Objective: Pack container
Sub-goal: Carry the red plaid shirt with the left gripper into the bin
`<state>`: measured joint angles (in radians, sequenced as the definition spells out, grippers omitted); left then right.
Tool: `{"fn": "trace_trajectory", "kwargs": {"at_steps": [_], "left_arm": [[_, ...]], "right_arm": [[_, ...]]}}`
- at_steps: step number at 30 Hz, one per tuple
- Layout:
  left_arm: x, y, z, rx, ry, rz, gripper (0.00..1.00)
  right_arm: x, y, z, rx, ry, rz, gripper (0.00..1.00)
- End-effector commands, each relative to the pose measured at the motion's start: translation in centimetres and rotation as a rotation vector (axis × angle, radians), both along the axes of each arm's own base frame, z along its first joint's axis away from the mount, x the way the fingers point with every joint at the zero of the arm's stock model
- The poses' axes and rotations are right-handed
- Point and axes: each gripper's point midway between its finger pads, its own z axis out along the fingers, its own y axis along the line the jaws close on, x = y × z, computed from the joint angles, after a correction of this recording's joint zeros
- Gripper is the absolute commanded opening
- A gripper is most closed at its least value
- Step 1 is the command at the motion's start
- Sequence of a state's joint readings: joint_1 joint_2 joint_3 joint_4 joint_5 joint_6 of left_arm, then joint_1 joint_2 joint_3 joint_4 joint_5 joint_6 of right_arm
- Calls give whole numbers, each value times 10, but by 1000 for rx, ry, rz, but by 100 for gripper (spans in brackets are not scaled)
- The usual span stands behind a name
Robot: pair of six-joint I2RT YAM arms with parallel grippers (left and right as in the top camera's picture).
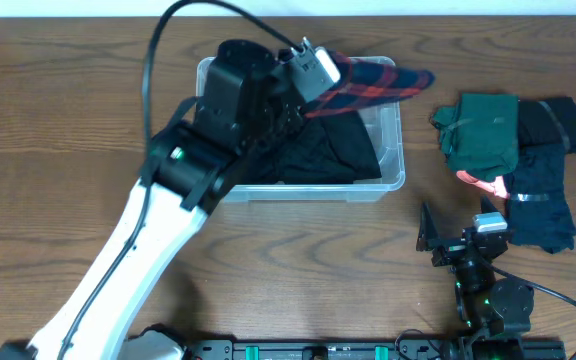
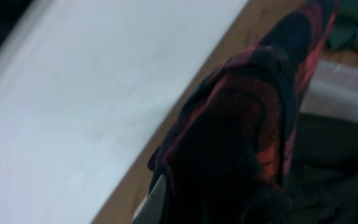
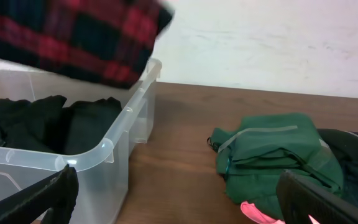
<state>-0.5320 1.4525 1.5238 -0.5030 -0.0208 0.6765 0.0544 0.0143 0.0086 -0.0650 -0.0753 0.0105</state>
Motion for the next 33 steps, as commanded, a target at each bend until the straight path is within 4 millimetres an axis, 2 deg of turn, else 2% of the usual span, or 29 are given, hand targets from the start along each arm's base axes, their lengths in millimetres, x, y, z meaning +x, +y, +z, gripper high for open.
{"fn": "trace_trajectory", "kwargs": {"at_steps": [1, 4, 8, 13, 16, 17, 18, 20, 25, 28, 33], "left_arm": [[20, 4, -8, -20, 19, 34, 6], [34, 8, -21, -37, 48, 27, 6], [48, 11, -24, -96, 56, -12, 6], [61, 31, -28, -109, 61, 22, 6], [61, 43, -35, -100, 90, 47, 6], [60, 45, -37, -96, 102, 51, 9], [58, 45, -40, -91, 116, 52, 17], [56, 46, -44, -86, 131, 53, 46], [52, 41, -43, -83, 136, 40, 59], [45, 31, -35, -88, 119, 14, 61], [31, 13, -6, -116, 46, -37, 61]], "right_arm": [[0, -2, 0, 3, -3, -6, 99], [0, -2, 0, 3, -3, -6, 99], [0, -2, 0, 3, -3, -6, 99], [0, -2, 0, 3, -3, -6, 99], [0, -2, 0, 3, -3, -6, 99], [0, -2, 0, 3, -3, -6, 99], [0, -2, 0, 3, -3, -6, 99], [0, -2, 0, 3, -3, -6, 99], [0, -2, 0, 3, -3, -6, 99], [0, -2, 0, 3, -3, -6, 99], [0, -2, 0, 3, -3, -6, 99]]}}
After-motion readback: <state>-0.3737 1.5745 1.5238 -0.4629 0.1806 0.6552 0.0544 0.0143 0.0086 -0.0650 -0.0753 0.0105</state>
